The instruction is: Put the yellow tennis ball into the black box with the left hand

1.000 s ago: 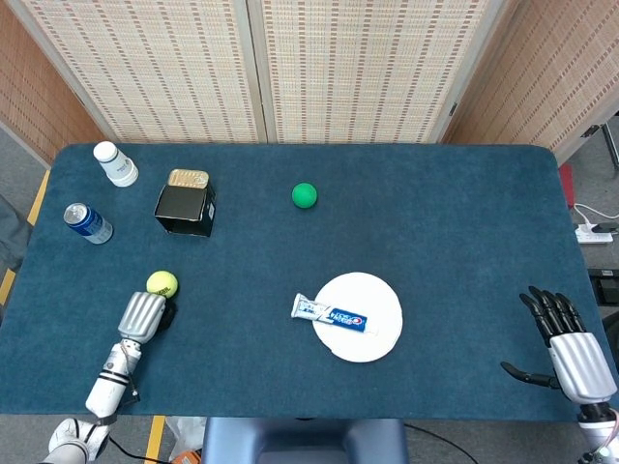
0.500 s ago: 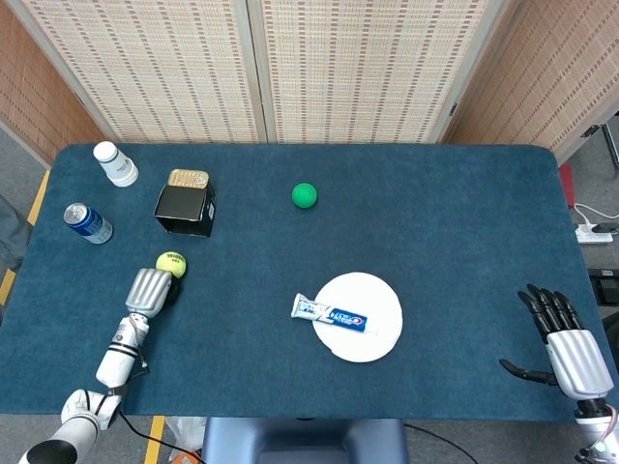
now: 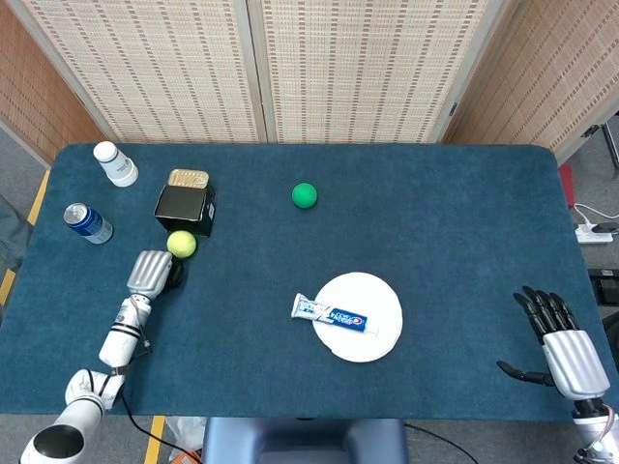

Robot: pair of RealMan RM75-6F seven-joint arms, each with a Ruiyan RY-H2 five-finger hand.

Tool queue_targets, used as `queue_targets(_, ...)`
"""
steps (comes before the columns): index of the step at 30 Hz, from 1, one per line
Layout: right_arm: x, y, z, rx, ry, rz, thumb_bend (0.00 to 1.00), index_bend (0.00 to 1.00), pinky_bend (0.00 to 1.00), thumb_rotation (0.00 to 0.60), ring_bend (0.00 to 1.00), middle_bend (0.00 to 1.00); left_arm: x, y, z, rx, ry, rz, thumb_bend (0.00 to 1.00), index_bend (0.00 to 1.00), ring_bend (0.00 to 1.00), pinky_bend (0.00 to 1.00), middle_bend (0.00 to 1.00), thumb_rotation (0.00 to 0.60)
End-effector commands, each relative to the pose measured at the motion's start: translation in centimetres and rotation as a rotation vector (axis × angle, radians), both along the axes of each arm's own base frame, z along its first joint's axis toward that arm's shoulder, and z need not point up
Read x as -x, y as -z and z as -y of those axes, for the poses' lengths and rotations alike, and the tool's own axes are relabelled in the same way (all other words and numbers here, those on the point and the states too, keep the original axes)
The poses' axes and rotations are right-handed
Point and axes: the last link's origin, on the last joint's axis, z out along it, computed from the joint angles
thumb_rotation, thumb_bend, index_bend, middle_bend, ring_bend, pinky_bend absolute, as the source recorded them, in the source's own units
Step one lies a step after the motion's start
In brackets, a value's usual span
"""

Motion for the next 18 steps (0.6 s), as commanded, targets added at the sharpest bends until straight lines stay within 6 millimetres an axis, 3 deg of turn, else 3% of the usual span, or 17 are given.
queue_targets(1, 0.0, 0.0, 0.0, -0.002, 0.004, -0.002, 0.0, 0.03, 0.0, 0.6, 0.0, 0.0, -1.0, -0.2, -1.1, 0.054, 0.023, 0.021, 0.42, 0.14, 0.0, 0.0, 0.0, 0.255)
queue_targets(10, 0.0, 0.1, 0.1, -0.008, 0.003, -0.003, 0.0, 0.03, 0.0, 0.6, 0.0, 0.0, -1.5, -1.2, -1.5, -0.014, 0.048, 0.05, 0.41, 0.05, 0.0, 0.0, 0.0, 0.246)
queue_targets(18, -0.1, 0.1, 0.1, -0.009, 0.0, -0.003, 0.0, 0.03, 0.0, 0.6, 0.0, 0.0, -1.0, -1.1, -1.4, 0.005, 0.023, 0.028, 0.4, 0.04, 0.0, 0.0, 0.0, 0.249)
